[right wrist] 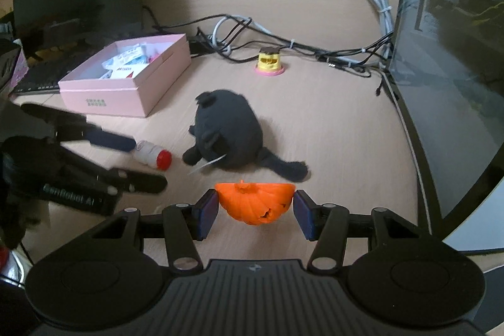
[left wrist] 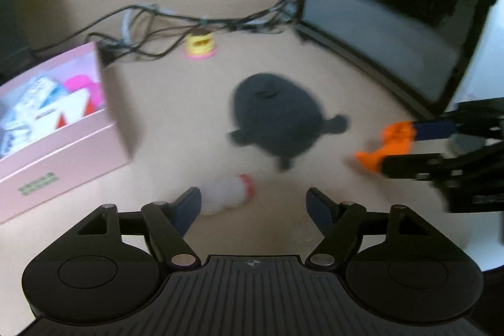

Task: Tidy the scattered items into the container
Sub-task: 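Grasp the white bottle with the left gripper while the right gripper holds the pumpkin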

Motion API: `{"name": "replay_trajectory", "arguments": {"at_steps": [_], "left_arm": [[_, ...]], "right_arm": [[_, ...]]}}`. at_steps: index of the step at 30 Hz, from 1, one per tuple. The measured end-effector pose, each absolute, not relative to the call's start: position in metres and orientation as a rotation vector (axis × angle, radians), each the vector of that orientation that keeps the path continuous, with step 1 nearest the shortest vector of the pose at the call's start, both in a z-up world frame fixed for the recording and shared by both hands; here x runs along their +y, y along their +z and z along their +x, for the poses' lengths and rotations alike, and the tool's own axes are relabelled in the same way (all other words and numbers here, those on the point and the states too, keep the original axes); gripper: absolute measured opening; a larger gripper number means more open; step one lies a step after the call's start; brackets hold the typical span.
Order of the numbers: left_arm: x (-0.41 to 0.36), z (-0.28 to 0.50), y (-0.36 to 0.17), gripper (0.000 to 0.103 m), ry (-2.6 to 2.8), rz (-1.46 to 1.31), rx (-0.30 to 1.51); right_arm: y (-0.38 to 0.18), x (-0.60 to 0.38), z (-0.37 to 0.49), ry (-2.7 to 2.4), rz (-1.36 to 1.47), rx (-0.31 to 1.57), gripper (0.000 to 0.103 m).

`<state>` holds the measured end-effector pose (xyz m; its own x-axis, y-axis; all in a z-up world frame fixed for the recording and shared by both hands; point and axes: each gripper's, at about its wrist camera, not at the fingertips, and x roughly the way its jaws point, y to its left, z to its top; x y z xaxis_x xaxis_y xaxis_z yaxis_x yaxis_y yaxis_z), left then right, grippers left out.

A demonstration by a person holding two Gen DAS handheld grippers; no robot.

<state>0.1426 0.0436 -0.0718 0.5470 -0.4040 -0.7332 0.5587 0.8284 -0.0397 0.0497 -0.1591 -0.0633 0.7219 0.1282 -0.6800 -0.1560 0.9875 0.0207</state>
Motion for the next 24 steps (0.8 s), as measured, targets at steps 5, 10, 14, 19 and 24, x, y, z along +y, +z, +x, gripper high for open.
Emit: {"name": "replay_trajectory", "arguments": {"at_steps": [5,10,14,19,24], "left_arm": [[0.046,0.156,-0.072,0.075,-0.482,0.146,0.840],[0.029,0.158,-0.075,0.065,-0.446,0.180,0.847],[0.029,0.156,-0.078,0.048,-0.414,0.175,0.861],[0.042,0.140,-0.065,0.048,-0.391,0.155,0.838],[0.077,0.115,-0.051,0.048,-0.318,0.121,0.825]], "right_arm": [[-0.067,-0.154,0.047,0.182,-0.055,0.761,0.052],[-0.070,-0.156,0.048,0.196,-0.050,0.776,0.052],[-0.072,-0.155,0.048,0.219,-0.049,0.784,0.052],[-0.070,-0.143,0.052,0.293,-0.072,0.783,0.052],[-0.066,-0.114,0.058,0.412,-0.129,0.775,0.052]]}}
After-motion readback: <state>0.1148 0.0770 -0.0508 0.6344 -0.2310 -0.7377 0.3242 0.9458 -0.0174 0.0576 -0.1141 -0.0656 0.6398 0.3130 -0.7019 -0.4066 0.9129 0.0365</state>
